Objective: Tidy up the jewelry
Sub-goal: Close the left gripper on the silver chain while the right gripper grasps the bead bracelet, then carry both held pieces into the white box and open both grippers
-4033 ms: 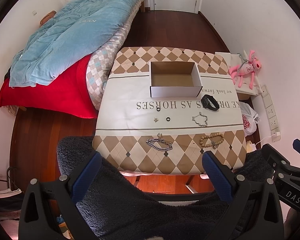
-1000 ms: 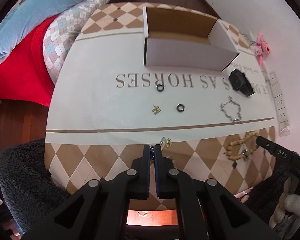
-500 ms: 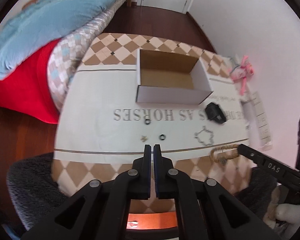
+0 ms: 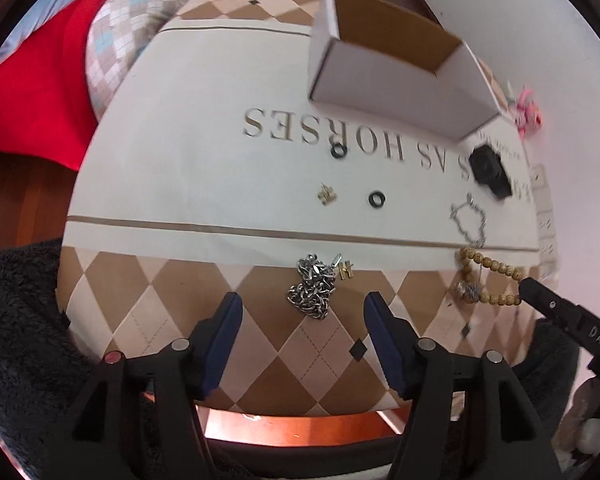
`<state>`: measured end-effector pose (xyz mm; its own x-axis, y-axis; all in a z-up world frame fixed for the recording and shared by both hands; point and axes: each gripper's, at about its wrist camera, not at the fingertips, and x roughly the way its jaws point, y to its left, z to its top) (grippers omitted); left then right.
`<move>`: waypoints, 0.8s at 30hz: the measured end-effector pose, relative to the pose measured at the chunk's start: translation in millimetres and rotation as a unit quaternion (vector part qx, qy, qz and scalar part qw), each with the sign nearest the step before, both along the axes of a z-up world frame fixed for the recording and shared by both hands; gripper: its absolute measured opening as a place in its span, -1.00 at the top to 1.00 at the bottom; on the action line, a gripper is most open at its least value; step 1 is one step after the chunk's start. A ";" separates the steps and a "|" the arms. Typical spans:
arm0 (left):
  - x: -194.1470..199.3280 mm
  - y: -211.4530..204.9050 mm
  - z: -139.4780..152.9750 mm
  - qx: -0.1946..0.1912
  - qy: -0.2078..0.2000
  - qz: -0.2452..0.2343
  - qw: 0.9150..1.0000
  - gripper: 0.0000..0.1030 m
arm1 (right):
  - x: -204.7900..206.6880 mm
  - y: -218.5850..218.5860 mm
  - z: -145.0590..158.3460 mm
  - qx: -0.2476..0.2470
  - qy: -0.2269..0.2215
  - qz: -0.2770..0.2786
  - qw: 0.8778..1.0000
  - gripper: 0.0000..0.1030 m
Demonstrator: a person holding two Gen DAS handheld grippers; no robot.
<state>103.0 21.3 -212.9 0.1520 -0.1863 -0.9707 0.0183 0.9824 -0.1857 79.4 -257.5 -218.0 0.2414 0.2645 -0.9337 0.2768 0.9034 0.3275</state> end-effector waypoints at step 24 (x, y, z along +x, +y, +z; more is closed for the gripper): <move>-10.3 -9.3 43.9 -0.017 -0.064 -0.049 0.997 0.80 | 3.1 1.0 25.1 0.025 -0.023 0.014 0.999 0.83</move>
